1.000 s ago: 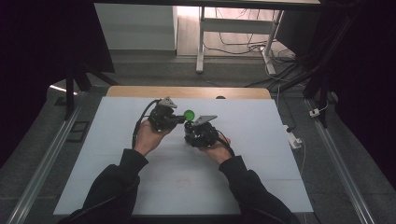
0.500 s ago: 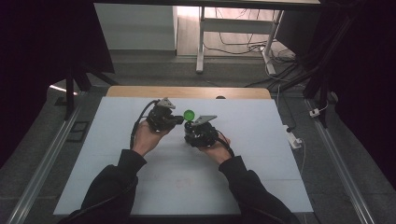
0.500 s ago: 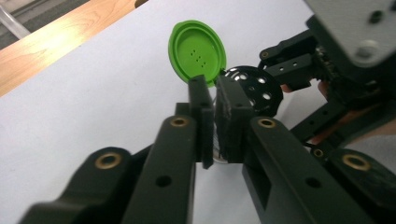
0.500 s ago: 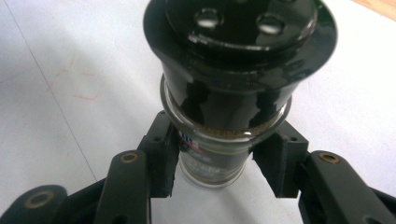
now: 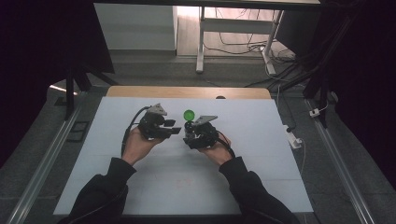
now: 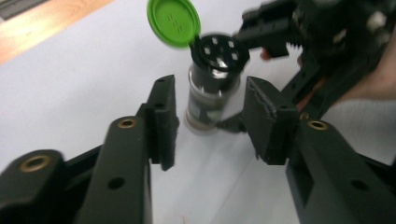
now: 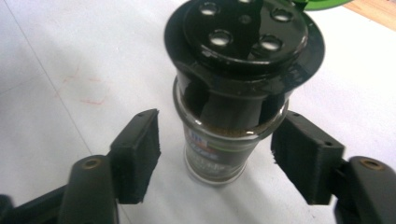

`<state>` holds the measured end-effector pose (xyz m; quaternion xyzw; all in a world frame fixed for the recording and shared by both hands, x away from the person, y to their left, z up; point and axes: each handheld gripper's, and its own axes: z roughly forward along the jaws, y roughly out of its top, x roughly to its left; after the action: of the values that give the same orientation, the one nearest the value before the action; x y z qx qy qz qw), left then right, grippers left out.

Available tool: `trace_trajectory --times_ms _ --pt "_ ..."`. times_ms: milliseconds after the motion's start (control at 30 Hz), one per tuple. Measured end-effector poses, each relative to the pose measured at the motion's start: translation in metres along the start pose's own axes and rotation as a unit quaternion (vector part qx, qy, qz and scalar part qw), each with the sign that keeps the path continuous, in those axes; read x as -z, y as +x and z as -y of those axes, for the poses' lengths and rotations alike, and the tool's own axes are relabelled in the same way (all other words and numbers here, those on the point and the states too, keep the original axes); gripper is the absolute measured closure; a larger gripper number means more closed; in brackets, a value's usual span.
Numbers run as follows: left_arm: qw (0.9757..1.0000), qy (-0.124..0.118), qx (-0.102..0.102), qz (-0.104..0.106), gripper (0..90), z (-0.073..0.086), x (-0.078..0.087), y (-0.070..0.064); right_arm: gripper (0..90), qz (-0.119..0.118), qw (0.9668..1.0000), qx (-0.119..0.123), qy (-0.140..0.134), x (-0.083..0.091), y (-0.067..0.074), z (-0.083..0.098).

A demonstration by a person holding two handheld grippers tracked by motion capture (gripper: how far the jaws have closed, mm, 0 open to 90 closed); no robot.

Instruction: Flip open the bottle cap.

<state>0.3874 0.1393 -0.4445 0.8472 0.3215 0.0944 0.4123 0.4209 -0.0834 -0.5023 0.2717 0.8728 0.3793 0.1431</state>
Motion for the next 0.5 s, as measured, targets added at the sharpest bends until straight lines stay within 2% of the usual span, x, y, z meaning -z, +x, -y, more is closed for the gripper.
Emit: trace_trajectory --times_ms 67,333,500 --pt "1.0 0.003 -0.003 0.0 51.8 0.004 0.003 -0.001 29.6 0.0 1.0 -0.003 -0.002 0.003 0.001 0.0" --pt "0.9999 0.005 0.011 0.007 36.8 0.021 0.012 -0.006 25.2 -0.017 0.9997 -0.019 -0.001 0.016 0.005 0.001" --pt "1.0 -0.001 0.001 -0.004 25.1 0.033 0.017 -0.008 22.8 -0.028 0.9994 -0.019 0.002 0.022 0.009 0.003"
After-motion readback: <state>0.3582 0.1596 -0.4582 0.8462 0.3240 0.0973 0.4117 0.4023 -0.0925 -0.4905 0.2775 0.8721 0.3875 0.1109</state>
